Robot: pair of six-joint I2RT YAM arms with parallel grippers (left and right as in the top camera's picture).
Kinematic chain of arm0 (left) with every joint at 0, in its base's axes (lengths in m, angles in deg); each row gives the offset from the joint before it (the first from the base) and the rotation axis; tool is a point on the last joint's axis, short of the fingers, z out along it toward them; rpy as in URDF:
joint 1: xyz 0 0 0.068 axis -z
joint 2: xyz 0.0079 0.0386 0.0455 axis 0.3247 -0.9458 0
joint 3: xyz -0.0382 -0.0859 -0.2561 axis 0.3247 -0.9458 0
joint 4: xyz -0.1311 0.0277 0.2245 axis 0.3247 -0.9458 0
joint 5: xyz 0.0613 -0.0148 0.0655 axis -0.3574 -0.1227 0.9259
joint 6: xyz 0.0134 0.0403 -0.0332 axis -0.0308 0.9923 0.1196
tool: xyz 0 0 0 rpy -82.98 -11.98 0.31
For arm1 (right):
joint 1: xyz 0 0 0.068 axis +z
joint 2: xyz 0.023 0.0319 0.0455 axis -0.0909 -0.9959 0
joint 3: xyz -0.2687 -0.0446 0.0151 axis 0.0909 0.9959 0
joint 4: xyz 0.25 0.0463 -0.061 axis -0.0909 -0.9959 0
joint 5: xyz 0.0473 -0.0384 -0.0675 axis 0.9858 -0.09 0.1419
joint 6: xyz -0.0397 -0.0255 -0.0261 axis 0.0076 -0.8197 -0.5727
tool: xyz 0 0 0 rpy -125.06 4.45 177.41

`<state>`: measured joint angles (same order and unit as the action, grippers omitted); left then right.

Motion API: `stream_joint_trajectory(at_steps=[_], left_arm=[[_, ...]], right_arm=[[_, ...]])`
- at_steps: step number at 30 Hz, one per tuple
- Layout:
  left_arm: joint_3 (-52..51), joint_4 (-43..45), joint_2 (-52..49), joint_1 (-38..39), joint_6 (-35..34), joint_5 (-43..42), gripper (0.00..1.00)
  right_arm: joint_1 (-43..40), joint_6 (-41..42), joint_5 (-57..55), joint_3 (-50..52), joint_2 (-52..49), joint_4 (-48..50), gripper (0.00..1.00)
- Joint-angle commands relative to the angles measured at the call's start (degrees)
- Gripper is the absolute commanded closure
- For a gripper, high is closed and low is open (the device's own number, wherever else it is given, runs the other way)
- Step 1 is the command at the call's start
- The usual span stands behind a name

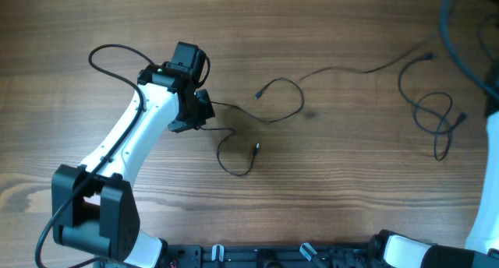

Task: Untangle cables
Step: 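Carry the cable to the far right and lower it onto the table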

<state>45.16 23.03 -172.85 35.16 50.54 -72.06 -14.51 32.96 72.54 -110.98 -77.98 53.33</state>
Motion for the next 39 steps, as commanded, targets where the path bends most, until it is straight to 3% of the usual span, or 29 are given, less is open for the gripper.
stream_joint_trajectory(at_steps=[1,5,7,12,15,21,25,28,30,33,39], left_arm=[[-0.35,-0.15,-0.52,0.02,-0.11,-0.07,0.96],[-0.35,-0.13,-0.52,0.02,-0.13,-0.07,0.96],[-0.35,-0.13,-0.52,0.02,-0.13,-0.07,0.96],[-0.35,-0.07,-0.52,0.02,-0.13,-0.13,0.96],[-0.35,-0.22,-0.52,0.02,-0.11,-0.74,0.96],[-0.35,0.11,-0.52,0.04,-0.13,-1.42,0.96],[-0.35,0.2,-0.52,0.02,-0.13,-1.6,0.96],[-0.35,0.17,-0.52,0.07,-0.13,-1.6,0.96],[-0.35,0.17,-0.52,0.07,-0.13,-1.6,0.96],[-0.35,0.2,-0.52,0.07,-0.13,-1.6,0.96],[-0.35,0.22,-0.52,0.07,-0.11,-1.6,0.96]], right_arm=[[-6.05,7.23,-1.01,-0.98,0.37,-3.17,0.96],[-13.14,19.15,-5.14,-0.98,0.17,-10.69,0.96],[-15.91,20.39,-5.44,-0.96,-0.26,-14.93,0.96],[-16.68,10.16,-5.49,-0.79,-4.35,-25.64,0.96],[-16.68,8.74,-5.35,-0.76,-7.82,-30.18,0.96],[-15.76,3.3,5.16,-0.76,-13.57,-36.0,0.95],[-13.0,-5.75,7.04,-0.61,-15.74,-42.32,0.76],[-11.21,-9.99,6.56,0.87,-16.81,-46.31,0.39],[-10.45,-10.43,6.16,2.34,-16.87,-47.74,0.25],[-9.86,-10.49,6.16,2.69,-16.9,-50.93,0.16],[-9.68,-12.37,2.75,2.71,-16.9,-55.84,0.16]])
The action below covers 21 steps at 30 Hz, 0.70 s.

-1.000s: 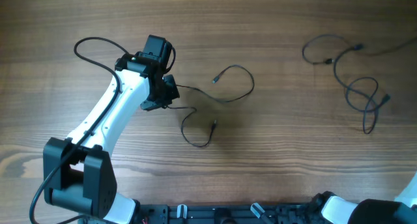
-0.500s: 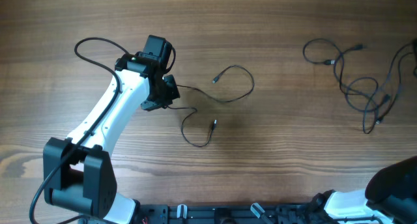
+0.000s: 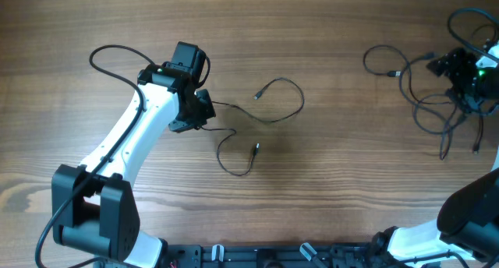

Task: Untangle cables
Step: 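Carry the cable to the far right and lower it onto the table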

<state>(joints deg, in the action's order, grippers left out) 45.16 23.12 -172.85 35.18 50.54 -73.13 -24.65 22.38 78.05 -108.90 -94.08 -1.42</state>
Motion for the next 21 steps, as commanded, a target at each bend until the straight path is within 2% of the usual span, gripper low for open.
stream_joint_trajectory(at_steps=[1,7,12,15,21], left_arm=[[-0.35,0.13,-0.52,0.04,-0.11,-0.52,0.96],[-0.35,0.11,-0.52,0.04,-0.13,-0.55,0.96],[-0.35,-0.17,-0.52,0.04,-0.13,-0.76,0.95],[-0.35,-0.04,-0.52,0.04,-0.13,-1.6,0.96],[-0.35,-0.11,-0.52,0.04,-0.13,-2.03,0.96]], right_arm=[[0.46,-1.79,-4.02,0.66,-0.79,-1.49,0.16],[0.44,-2.86,-7.39,0.66,-0.79,-0.22,0.16],[0.44,-2.99,-7.37,0.68,-0.81,8.74,0.16],[0.44,-4.39,-7.37,0.68,-1.18,10.43,0.18],[0.44,-4.33,-7.82,0.68,-8.61,9.55,0.2]])
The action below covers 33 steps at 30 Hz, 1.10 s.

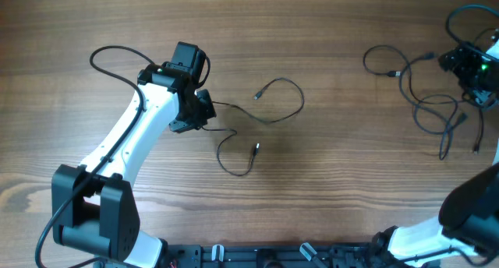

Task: Untangle cables
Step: 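Carry the cable to the far right and lower it onto the table, then release the cable and bring the right gripper back toward the center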

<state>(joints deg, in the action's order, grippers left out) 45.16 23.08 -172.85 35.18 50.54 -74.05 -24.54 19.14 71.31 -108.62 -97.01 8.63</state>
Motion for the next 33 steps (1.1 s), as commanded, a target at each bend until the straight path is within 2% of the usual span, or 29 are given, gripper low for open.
stream_joint_trajectory(at_steps=[1,6,12,16,20,22,31,33], left_arm=[[-0.35,-0.09,-0.52,0.04,-0.13,-1.33,0.96],[-0.35,-0.5,-0.52,0.04,-0.13,-1.55,0.96],[-0.35,-0.66,-0.52,0.04,-0.13,-1.53,0.96],[-0.35,-0.68,-0.52,0.04,-0.11,-1.53,0.96],[-0.35,-0.72,-0.52,0.04,-0.11,-1.53,0.96],[-0.35,-0.7,-0.52,0.04,-0.11,-1.53,0.96],[-0.35,-0.07,-0.52,0.04,-0.11,-1.79,0.94],[-0.35,1.84,-0.52,0.07,1.11,-6.58,0.94]], right_arm=[[0.33,-1.11,-1.62,0.39,-7.23,-0.81,0.2],[0.26,-0.94,-9.01,0.39,-15.3,-6.69,0.22],[0.22,-0.94,-7.63,0.37,-16.28,-8.81,0.22],[0.22,-2.99,4.85,0.33,-16.15,-7.76,0.2],[0.24,-8.09,25.29,-1.7,-15.65,-6.93,0.2],[0.31,-8.66,29.92,-2.47,-14.51,-6.36,0.2],[4.17,-10.27,21.16,-2.56,-2.32,-4.17,0.16],[7.34,-11.89,17.09,-2.56,-0.2,-5.57,0.13]])
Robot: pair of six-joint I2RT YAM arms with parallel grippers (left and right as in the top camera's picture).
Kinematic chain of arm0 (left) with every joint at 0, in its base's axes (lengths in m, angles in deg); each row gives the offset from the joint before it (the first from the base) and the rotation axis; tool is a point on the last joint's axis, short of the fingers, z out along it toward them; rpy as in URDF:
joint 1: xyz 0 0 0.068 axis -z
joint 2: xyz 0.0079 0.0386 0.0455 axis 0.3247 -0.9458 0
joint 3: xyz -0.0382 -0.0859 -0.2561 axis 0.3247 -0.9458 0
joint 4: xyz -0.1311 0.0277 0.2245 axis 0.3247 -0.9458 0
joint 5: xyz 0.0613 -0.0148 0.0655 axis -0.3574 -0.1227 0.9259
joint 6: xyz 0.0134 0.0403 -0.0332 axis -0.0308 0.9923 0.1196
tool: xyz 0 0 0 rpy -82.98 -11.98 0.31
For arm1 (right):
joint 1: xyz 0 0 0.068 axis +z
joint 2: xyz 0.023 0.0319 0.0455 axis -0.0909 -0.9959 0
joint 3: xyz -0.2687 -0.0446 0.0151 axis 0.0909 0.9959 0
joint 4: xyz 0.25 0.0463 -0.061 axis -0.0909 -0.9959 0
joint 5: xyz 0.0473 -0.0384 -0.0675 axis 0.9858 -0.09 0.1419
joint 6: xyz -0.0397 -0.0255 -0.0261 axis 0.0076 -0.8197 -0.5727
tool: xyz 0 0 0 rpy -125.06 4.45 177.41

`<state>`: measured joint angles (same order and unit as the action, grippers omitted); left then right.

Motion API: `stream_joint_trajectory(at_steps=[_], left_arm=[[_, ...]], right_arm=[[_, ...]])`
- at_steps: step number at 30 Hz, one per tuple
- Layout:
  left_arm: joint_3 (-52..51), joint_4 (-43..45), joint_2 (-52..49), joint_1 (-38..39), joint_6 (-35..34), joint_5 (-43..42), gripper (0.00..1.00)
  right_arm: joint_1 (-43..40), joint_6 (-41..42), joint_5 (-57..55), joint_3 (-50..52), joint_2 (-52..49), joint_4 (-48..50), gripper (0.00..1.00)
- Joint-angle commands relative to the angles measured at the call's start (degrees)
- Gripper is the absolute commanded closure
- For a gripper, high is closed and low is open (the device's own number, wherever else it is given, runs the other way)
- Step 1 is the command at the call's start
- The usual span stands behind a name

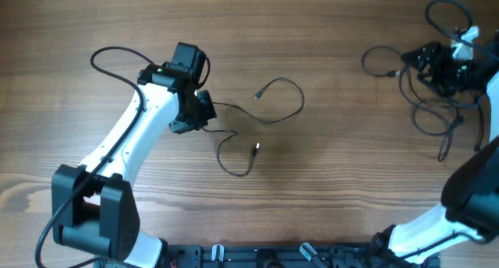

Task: Untangle cables
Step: 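Release the cable and bring the right gripper back toward the center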

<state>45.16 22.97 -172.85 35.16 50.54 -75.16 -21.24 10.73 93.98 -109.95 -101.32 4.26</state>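
A thin black cable (290,104) lies at mid-table. One branch loops right to a plug (258,95). The other curls down to a plug (256,149). My left gripper (201,112) is shut on this cable at its left end, where both branches meet. At the far right lies a tangled heap of darker cables (433,116), with a loop (377,61) reaching left. My right gripper (421,61) sits low over the top of that heap, pointing left. Its fingers are dark against the cables, so their state is unclear.
The left arm (129,143) slants from the near left base up to mid-table, with its own lead (109,58) arcing behind it. The right arm comes in from the right edge (491,112). Bare wood (343,174) separates the two cable groups.
My right gripper has shifted left, from near the right edge to over the top of the cable heap. The heap itself looks unchanged. The left arm and thin cable have not moved.
At first a long strand ran from the right-hand cables across to the thin cable's loop, and the right gripper was out of view. Then that strand lay gathered at the right, apart from the thin cable, with the right gripper over it. The left gripper held throughout.
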Motion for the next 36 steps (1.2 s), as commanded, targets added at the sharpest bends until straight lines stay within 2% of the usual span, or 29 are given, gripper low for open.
stream_joint_trajectory(at_steps=[1,4,5,6,7,8,10,15,19,22,24,26,27,29,36], left_arm=[[-0.35,3.61,-0.52,0.13,4.15,-10.4,0.95],[-0.35,10.05,-0.52,2.01,17.59,-32.65,0.96],[-0.35,10.73,-0.52,3.06,22.82,-38.51,0.96],[-0.35,10.67,-0.52,3.91,26.23,-40.92,0.96],[-0.35,10.43,-0.52,4.98,28.04,-40.09,0.96],[-0.35,10.32,-0.52,5.7,28.26,-37.68,0.86],[-0.35,9.25,-0.52,6.75,28.17,-30.36,0.76],[-0.35,6.08,-0.52,5.95,15.8,-6.49,0.71],[-0.35,4.04,-0.52,3.13,2.95,4.37,0.71],[-0.35,2.58,-0.52,0.44,-3.65,6.71,0.7],[-0.35,1.73,-0.52,-2.14,-7.1,6.69,0.66],[-0.35,1.05,-0.52,-4.96,-8.52,6.23,0.54],[-0.35,0.85,-0.52,-5.84,-8.52,6.05,0.42],[-0.35,0.44,-0.52,-7.08,-8.48,6.08,0.32],[-0.35,0.04,-0.52,-10.67,-8.48,7.78,0.32]], right_arm=[[5.66,-4.24,-7.08,-1.22,4.7,-1.95,0.11],[12.98,-8.15,-8.46,-1.14,5.03,-4.63,0.03],[14.71,-8.2,-8.52,-1.07,5.01,-5.01,0.0],[16.33,-8.24,-8.52,-0.98,5.01,-5.27,0.0],[17.75,-8.22,-8.5,-0.74,5.01,-5.27,0.0],[19.56,-8.22,-8.5,-0.37,5.01,-5.25,0.0],[22.56,-8.15,-8.48,0.48,4.94,-5.31,0.0],[29.49,-8.15,-8.5,1.62,4.68,-6.34,0.0],[35.17,-7.32,-8.5,1.62,4.68,-7.04,0.0],[39.54,-6.05,-8.79,1.62,4.68,-7.04,0.0],[43.39,-5.77,-10.43,1.62,4.68,-7.1,0.0],[47.91,-5.79,-15.15,1.62,4.66,-7.37,0.0],[49.88,-5.84,-17.81,1.62,4.61,-7.48,0.0],[53.7,-5.79,-22.73,1.62,4.57,-7.39,0.02],[61.75,1.79,-31.89,1.62,-0.55,-4.79,0.12]])
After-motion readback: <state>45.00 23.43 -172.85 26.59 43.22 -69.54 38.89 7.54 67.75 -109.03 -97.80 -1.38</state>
